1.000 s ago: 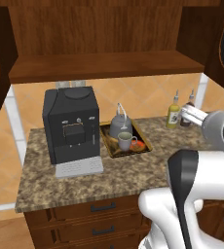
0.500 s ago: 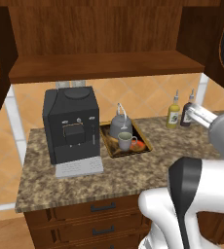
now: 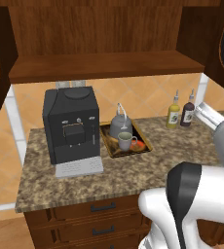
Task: Pick the kettle from the counter and place it on the tray. Then pick the mug from the cabinet and place it on the tray. Then close the cabinet doors.
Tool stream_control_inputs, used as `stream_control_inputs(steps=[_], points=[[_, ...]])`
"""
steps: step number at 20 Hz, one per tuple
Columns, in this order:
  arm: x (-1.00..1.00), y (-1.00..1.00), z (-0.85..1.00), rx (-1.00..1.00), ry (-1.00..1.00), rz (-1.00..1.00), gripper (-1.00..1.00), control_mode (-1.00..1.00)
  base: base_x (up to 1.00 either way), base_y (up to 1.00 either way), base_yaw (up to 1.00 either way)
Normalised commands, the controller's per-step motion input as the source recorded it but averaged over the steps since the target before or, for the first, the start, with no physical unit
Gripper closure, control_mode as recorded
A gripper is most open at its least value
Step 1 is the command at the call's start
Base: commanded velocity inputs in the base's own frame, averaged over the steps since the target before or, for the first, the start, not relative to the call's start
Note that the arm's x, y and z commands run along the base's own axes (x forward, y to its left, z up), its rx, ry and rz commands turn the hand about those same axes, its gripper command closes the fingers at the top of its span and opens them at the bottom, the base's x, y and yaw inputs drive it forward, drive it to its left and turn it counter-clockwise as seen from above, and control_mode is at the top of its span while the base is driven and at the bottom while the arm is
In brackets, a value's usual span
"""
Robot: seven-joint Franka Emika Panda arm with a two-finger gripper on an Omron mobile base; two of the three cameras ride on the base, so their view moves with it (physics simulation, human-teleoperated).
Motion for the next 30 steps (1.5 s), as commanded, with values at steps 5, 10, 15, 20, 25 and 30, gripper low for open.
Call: stream_control_inputs(steps=[5, 10, 15, 20, 25, 30], points=[[-0.15, -0.06, 0.03, 0.0, -0.01, -0.1, -1.0, -1.0, 0.0, 0.0, 0.0], [-0.2, -0.09, 0.04, 0.0, 0.0, -0.1, -1.0, -1.0, 0.0, 0.0, 0.0], [-0.17, -0.29, 0.07, 0.0, -0.04, -0.08, -1.0, -1.0, 0.0, 0.0, 0.0], [-0.08, -0.48, 0.08, 0.0, -0.15, -0.01, -1.0, -1.0, 0.0, 0.0, 0.0], [-0.17, -0.67, 0.15, 0.13, -0.2, 0.0, -1.0, -1.0, 0.0, 0.0, 0.0], [-0.15, -0.62, 0.26, 0.28, -0.13, 0.01, -1.0, -1.0, 0.0, 0.0, 0.0]])
